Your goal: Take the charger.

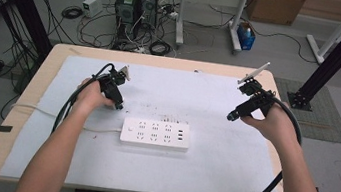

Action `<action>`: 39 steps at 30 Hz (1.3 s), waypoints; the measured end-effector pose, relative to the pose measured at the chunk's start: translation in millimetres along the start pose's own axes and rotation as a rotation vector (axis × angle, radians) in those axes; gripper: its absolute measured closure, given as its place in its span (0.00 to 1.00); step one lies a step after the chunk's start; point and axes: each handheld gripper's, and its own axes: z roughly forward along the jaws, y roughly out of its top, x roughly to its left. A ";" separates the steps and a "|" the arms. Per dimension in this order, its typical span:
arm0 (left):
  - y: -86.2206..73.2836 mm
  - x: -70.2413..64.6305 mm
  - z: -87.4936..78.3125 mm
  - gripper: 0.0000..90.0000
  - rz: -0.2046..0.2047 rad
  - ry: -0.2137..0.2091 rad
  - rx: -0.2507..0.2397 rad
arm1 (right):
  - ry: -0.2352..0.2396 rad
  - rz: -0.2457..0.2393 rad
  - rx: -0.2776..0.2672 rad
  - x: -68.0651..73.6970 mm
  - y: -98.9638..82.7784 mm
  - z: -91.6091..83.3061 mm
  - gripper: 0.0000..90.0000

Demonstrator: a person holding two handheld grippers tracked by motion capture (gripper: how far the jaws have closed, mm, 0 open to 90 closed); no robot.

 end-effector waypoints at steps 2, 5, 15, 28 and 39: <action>0.2 0.7 0.2 0.40 -0.004 0.001 -0.002 | 0.001 0.000 0.002 -0.5 0.2 0.3 0.14; 0.1 1.2 0.4 0.44 -0.009 -0.010 0.002 | 0.000 -0.001 0.002 -0.5 0.3 0.8 0.14; -0.4 1.9 0.9 0.47 -0.005 -0.022 0.009 | 0.003 0.005 0.008 -1.6 -0.9 3.3 0.14; -11.5 -15.7 -64.1 0.47 0.041 -0.023 -0.103 | 0.000 0.029 0.004 -2.8 -4.3 -3.7 0.14; -25.6 -39.6 -148.2 0.47 0.096 -0.011 -0.163 | 0.003 0.046 -0.004 -4.9 -6.0 -11.9 0.14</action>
